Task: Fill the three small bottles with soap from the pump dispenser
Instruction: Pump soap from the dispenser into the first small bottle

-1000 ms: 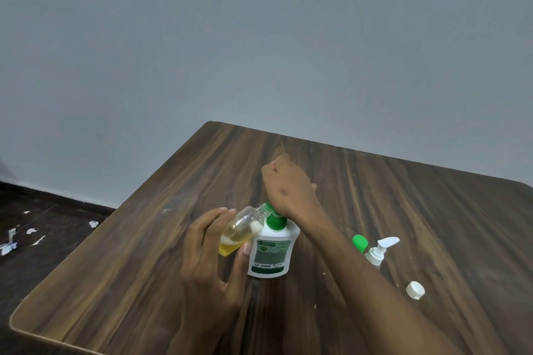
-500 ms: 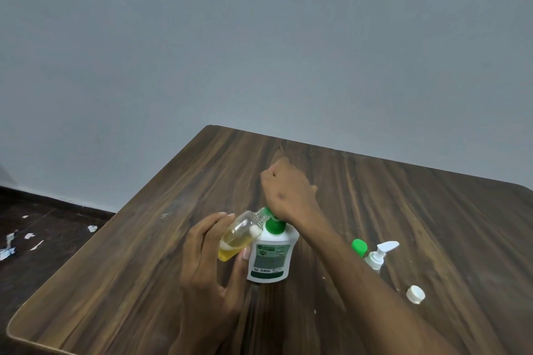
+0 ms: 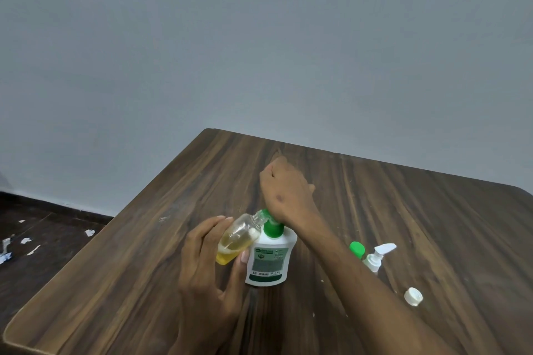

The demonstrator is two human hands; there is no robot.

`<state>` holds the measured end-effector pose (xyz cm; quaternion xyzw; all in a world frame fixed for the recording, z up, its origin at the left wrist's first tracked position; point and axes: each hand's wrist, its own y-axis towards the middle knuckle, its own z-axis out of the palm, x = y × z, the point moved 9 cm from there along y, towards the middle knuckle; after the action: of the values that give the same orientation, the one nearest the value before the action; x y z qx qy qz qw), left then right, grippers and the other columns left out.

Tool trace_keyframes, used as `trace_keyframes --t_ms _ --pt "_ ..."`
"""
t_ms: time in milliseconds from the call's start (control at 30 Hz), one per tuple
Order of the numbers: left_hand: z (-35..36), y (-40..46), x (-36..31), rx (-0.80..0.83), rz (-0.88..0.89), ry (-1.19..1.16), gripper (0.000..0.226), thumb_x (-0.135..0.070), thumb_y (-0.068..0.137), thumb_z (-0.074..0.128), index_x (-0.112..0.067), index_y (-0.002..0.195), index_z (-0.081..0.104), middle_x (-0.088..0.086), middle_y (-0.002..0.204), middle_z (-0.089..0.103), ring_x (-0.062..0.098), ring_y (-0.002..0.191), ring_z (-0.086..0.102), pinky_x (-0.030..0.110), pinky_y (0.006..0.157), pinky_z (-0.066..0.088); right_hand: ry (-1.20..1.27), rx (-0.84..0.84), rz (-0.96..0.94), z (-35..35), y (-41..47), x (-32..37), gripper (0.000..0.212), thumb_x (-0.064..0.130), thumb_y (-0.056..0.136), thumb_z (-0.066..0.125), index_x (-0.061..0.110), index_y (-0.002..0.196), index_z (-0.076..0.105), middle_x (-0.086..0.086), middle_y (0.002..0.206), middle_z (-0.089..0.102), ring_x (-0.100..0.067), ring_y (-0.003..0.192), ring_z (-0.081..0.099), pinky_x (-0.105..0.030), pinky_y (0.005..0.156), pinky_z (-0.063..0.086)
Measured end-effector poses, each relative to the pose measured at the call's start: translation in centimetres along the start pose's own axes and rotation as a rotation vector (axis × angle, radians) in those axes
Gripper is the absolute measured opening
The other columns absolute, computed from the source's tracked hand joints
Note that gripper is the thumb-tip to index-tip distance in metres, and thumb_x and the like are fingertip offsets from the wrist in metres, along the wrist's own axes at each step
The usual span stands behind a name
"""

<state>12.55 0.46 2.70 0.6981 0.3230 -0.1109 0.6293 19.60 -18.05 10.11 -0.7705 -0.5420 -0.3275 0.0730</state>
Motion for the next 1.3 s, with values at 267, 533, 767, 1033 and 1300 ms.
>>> trace_keyframes --t_ms 267,533,767,1033,1300 --pt "0.1 -0.1 0.3 -0.001 -0.010 0.004 0.043 -0.024 0.093 0.066 0.000 0.129 0.071 0.011 0.132 0.067 0.013 0.131 0.058 0.017 0.113 0.042 0.038 -0.030 -0.013 -0.3 0.0 0.1 0.020 0.025 0.098 0.032 0.020 0.089 0.049 0.002 0.094 0.059 -0.016 0.087 0.053 -0.044 0.088 0.027" --pt "0.2 -0.1 0.3 0.000 -0.017 0.009 0.043 -0.025 0.094 0.065 -0.001 0.129 0.072 0.010 0.132 0.066 0.014 0.129 0.060 0.017 0.111 0.043 0.023 -0.022 -0.020 0.1 0.2 0.0 0.021 0.026 0.098 0.032 0.021 0.095 0.052 0.003 0.096 0.058 -0.015 0.088 0.054 -0.044 0.090 0.030" --pt "0.1 0.0 0.3 -0.005 -0.007 0.010 0.042 -0.024 0.094 0.065 0.001 0.128 0.072 0.011 0.131 0.066 0.017 0.127 0.062 0.019 0.111 0.044 0.012 -0.012 -0.019 0.4 0.4 -0.1 0.021 0.027 0.095 0.031 0.020 0.093 0.051 0.002 0.095 0.058 -0.015 0.088 0.054 -0.046 0.090 0.032" --pt "0.1 -0.2 0.3 -0.014 -0.023 0.002 0.041 -0.023 0.094 0.066 -0.003 0.128 0.072 0.011 0.132 0.066 0.020 0.127 0.063 0.024 0.110 0.047 0.000 0.014 -0.003 0.4 0.2 -0.1 0.019 0.025 0.095 0.032 0.020 0.094 0.050 0.002 0.095 0.059 -0.016 0.087 0.053 -0.046 0.089 0.032" --pt "0.0 -0.1 0.1 -0.020 -0.021 0.012 0.041 -0.025 0.094 0.065 -0.002 0.127 0.072 0.011 0.131 0.067 0.020 0.125 0.063 0.022 0.110 0.046 -0.008 0.027 0.002 0.4 0.2 -0.2 0.021 0.026 0.096 0.032 0.019 0.098 0.052 0.001 0.100 0.059 -0.018 0.091 0.054 -0.047 0.090 0.032"
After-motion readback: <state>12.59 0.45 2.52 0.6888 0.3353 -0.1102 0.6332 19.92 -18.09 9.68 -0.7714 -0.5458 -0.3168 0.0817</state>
